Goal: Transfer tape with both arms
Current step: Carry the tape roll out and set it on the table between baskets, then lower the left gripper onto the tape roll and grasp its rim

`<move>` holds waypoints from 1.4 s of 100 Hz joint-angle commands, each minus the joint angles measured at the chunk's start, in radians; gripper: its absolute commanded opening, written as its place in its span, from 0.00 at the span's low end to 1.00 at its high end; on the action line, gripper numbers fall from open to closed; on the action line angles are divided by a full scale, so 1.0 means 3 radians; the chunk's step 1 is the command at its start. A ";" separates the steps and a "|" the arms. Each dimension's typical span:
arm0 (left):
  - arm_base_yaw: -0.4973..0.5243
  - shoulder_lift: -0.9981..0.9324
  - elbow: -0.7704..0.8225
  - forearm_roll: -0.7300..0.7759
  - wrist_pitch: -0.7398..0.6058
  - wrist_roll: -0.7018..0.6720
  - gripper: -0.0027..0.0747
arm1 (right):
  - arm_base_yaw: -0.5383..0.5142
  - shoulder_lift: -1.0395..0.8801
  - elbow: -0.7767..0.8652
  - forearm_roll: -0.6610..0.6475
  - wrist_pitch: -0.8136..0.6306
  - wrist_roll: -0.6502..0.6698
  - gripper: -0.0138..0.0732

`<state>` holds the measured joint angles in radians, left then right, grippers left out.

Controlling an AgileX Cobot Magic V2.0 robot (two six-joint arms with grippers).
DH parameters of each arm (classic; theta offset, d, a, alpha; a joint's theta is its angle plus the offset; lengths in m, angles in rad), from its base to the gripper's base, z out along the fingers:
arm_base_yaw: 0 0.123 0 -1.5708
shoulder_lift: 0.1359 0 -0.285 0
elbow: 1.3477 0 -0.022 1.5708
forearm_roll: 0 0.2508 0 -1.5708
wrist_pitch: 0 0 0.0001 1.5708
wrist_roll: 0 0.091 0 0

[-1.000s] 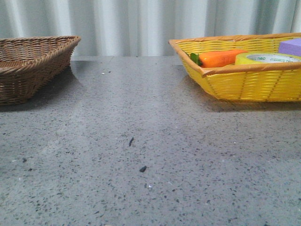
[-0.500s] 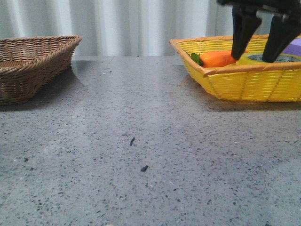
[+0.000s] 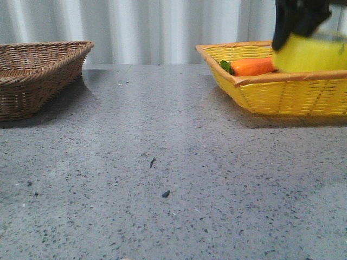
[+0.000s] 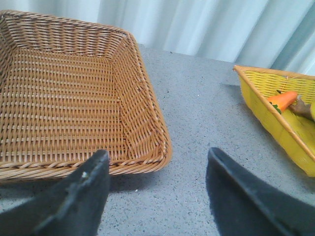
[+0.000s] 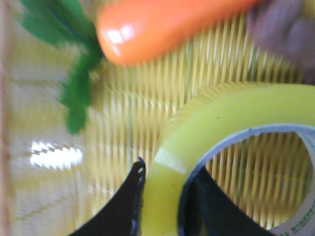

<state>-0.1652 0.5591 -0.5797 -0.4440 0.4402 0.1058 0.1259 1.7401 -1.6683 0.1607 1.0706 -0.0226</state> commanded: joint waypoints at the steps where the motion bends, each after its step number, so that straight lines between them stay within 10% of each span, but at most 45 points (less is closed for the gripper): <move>1: -0.0025 0.0031 -0.0119 -0.0064 -0.0225 0.0014 0.53 | 0.0127 -0.0331 -0.0461 0.0022 -0.0164 -0.0021 0.11; 32: -0.0025 0.0031 -0.0119 -0.0193 -0.0166 0.0014 0.53 | 0.1095 -0.0076 -0.1346 0.0040 -0.0354 -0.0021 0.11; 67: -0.0025 0.0031 -0.0119 -0.0193 -0.0053 0.0014 0.53 | 0.1336 0.0803 -0.1352 0.0034 -0.0314 -0.0021 0.13; 96: -0.0025 0.0031 -0.0124 -0.0218 0.0098 0.0133 0.53 | 0.1336 0.0732 -0.1353 0.0184 -0.0154 -0.0021 0.71; 128: -0.0157 0.0407 -0.0635 -0.0538 0.0070 0.0991 0.53 | 0.1389 -0.0496 -0.1232 0.0163 0.0083 -0.0086 0.11; 140: -0.0347 0.0811 -0.0994 -0.0538 0.0070 0.1196 0.53 | 0.1421 -0.1060 -0.0965 0.0156 0.0035 -0.0111 0.10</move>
<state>-0.2301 0.7201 -0.7810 -0.5714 0.5348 0.4188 0.5453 1.5650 -1.9900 0.1983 1.1291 -0.0330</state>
